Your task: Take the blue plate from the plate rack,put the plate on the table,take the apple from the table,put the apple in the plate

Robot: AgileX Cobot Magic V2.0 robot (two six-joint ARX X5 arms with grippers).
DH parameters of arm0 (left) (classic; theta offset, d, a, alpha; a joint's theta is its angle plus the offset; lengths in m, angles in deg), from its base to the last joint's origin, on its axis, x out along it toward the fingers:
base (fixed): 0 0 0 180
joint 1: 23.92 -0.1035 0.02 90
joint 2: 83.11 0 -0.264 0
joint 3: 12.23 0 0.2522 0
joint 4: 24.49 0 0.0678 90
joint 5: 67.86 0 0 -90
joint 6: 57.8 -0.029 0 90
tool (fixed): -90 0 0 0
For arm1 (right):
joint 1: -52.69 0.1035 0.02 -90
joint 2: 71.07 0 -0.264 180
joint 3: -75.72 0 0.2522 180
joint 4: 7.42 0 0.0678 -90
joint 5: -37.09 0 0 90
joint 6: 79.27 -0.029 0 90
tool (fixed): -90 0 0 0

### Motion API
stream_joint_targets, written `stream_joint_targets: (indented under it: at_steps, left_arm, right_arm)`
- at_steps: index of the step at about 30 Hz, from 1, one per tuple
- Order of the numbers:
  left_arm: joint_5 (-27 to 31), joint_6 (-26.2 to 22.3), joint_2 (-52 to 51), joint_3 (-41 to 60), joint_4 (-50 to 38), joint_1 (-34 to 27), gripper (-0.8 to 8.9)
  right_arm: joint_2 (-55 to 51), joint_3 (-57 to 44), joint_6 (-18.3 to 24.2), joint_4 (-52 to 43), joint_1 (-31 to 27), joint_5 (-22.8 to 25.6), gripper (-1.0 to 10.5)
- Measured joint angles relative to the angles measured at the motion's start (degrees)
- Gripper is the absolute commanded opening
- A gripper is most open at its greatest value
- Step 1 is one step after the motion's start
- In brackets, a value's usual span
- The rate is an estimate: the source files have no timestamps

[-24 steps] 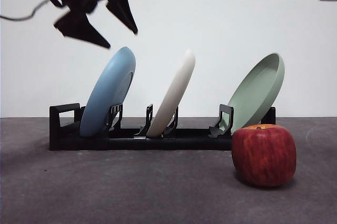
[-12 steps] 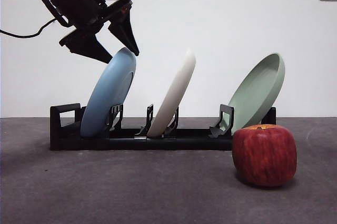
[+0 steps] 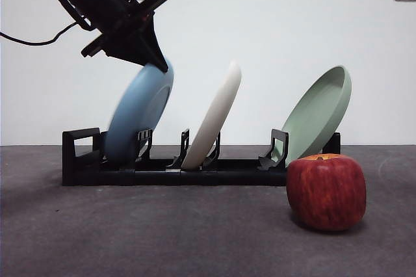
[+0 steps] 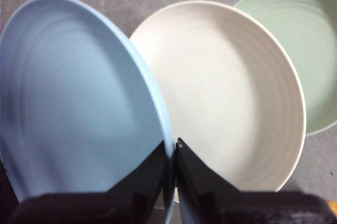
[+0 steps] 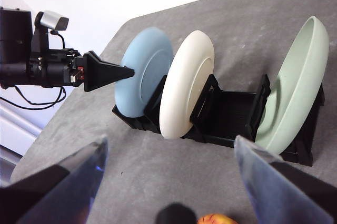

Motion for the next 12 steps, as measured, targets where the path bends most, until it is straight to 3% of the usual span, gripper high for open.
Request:
stream_joint_targets:
  at_steps: [8, 12]
  left_arm:
    - [-1.99, -0.22, 0.42, -10.34, 8.94, 0.17, -0.07]
    - [-4.81, -3.13, 0.20, -19.10, 17.16, 0.92, -0.07]
  right_arm:
    - [0.00, 0.00, 0.00, 0.02, 0.00, 0.00, 4.1]
    - [0.00, 0.00, 0.00, 0.07, 0.00, 0.00, 4.1]
